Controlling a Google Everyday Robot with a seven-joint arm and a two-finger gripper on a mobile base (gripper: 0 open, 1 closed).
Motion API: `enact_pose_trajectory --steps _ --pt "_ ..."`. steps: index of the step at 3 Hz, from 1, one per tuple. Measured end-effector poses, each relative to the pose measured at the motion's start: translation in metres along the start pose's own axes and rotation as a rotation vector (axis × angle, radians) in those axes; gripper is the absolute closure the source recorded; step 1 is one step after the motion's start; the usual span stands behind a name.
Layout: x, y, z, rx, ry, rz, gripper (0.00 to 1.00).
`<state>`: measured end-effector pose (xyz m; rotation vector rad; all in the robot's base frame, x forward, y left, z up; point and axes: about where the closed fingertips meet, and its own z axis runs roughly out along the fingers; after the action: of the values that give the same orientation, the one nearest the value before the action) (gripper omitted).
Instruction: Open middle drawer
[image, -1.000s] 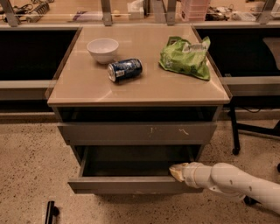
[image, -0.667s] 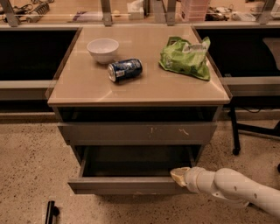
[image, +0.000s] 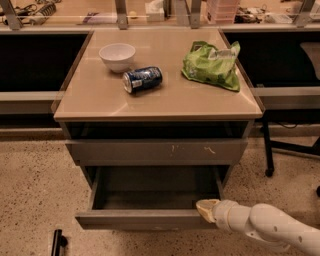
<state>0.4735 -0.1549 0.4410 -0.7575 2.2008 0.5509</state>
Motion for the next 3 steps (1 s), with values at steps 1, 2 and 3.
enact_pose_trajectory --steps 1,2,3 --pt "-0.0014 -0.0006 0.0014 0.0 0.0 0.0 0.87" --pt "-0.0014 -0.0006 0.0015 0.0 0.0 0.0 0.64" --pt "-0.0014 -0.0006 0.0015 0.0 0.0 0.0 0.4"
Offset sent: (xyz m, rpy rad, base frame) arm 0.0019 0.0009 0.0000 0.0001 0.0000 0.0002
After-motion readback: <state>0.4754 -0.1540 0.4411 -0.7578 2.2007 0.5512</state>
